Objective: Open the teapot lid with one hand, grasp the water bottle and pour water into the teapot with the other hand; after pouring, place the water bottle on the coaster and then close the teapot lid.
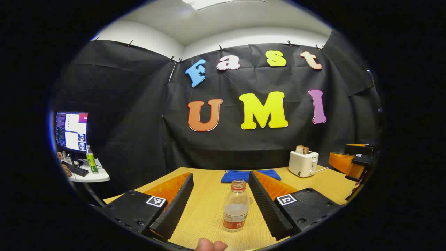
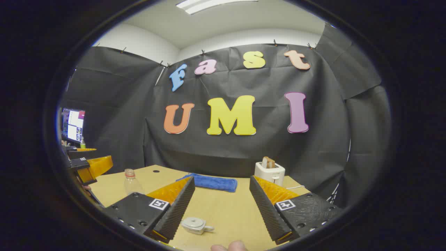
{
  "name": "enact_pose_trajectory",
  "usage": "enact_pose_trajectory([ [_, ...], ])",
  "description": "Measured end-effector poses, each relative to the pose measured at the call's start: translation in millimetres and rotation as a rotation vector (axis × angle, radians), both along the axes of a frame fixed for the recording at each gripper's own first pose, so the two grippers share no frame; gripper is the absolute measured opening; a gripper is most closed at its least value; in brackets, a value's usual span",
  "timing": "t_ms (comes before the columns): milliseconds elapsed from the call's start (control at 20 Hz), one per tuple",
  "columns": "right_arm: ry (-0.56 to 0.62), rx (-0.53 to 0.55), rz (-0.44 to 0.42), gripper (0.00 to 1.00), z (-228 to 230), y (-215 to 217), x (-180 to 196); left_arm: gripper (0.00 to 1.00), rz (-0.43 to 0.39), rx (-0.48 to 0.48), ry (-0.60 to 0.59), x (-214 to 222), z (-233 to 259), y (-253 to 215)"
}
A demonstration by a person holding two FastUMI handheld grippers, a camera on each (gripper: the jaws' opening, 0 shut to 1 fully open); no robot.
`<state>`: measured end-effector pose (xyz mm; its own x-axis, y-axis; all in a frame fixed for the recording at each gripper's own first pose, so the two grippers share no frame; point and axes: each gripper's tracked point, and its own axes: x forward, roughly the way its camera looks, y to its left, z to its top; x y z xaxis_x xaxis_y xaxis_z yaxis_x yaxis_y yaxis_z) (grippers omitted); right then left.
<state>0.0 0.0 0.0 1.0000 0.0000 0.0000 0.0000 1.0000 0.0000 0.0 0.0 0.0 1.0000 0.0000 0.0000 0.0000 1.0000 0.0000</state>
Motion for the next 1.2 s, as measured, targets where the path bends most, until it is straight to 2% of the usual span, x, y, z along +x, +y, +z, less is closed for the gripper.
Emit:
enact_pose_trajectory([
  [650,0.026,0.008,0.005,0.97,-15.7,10.6,3.8,0.99,-0.021,0.027,0.002,-0.9,-1.5,-4.4],
  [700,0.03,0.007,0.008,0.95,-17.7,12.2,5.0,0.99,-0.02,0.023,0.001,-0.3,-1.1,-3.3],
  [750,0.033,0.005,0.01,0.97,-18.9,13.3,5.5,0.99,-0.02,0.021,0.0,-1.0,-1.4,-2.6],
  [850,0.038,-0.006,0.015,0.95,-23.1,16.8,5.7,0.99,-0.015,0.023,-0.002,-0.8,-0.5,-2.0],
  [1200,0.1,-0.034,0.054,0.95,-71.7,40.2,17.3,0.99,-0.024,0.019,-0.012,-2.8,2.2,-2.9],
])
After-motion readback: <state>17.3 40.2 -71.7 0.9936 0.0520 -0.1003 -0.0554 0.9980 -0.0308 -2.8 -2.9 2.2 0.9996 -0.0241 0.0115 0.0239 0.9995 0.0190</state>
